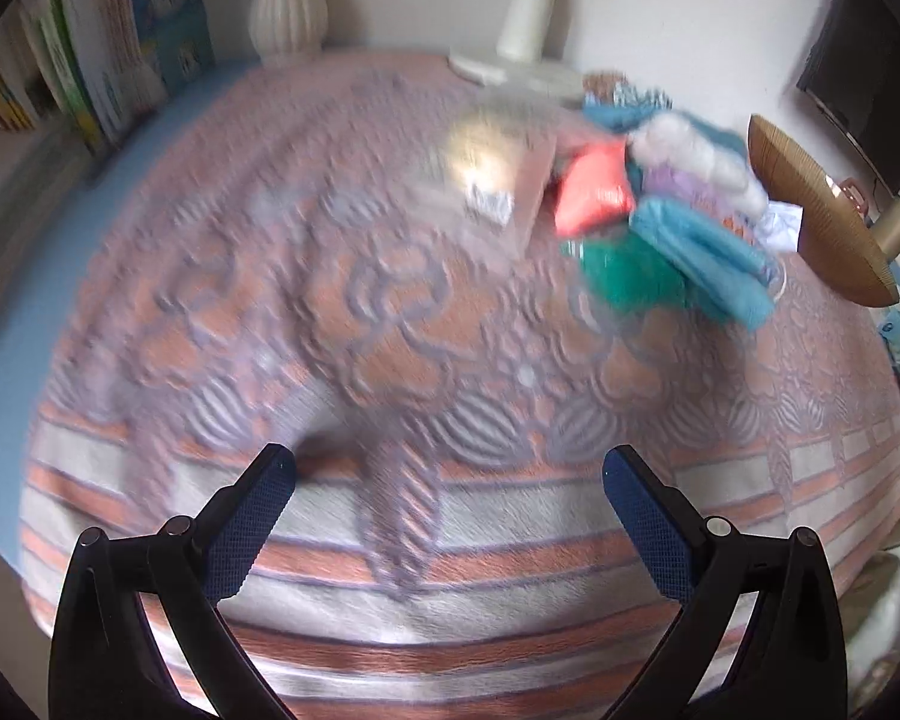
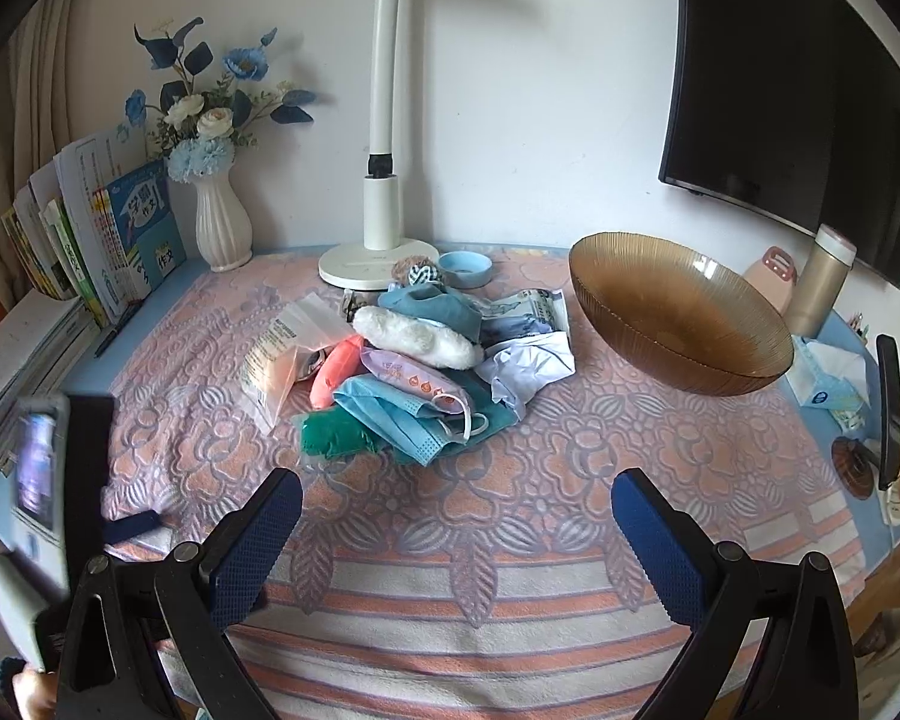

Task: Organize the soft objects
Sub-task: 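Move both tools toward the pile of soft items on the bed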

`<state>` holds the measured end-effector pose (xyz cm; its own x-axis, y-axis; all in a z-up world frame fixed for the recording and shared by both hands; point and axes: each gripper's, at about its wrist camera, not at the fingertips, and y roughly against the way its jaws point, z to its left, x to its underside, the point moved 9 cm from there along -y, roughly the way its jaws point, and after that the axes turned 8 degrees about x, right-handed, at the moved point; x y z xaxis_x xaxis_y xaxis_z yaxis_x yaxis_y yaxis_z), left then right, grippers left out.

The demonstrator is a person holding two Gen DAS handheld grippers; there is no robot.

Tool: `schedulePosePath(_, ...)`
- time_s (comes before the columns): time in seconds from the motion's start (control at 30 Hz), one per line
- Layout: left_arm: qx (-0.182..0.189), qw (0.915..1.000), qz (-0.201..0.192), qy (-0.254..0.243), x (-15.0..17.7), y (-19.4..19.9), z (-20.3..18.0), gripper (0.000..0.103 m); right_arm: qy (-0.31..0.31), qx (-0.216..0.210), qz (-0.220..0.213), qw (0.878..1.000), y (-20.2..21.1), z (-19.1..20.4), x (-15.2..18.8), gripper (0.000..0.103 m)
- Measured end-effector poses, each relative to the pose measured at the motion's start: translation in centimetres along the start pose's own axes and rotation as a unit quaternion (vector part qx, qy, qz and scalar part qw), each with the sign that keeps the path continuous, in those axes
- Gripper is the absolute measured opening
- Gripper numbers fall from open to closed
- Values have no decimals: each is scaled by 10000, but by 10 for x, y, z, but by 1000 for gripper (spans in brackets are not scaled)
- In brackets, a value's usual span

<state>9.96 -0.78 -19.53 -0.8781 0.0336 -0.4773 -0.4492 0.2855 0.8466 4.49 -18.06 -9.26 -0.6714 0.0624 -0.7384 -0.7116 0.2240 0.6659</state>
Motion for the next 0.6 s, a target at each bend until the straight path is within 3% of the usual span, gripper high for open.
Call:
schedulePosePath(0.03,82,9998,148,94,5,-7,1,102,3,3,-8,10000,0,0,0,103)
schedulePosePath(0.07,-68,10000,1,-11,6,-6,1,102,10,13,-18,10000,0,-1,0,103)
schedulePosePath(0.27,-454,9987,-17,-251,16,-7,-3,103,-3,-3,-24,10000,1,-1,0,103)
schedulePosePath(0.47,-398,9989,-1,-245,16,2,-5,102,25,22,-101,9999,8,-3,-2,103)
schedulePosePath(0.6,-508,9955,-741,-286,-7,52,-5,102,26,60,-213,9998,16,-3,-6,103)
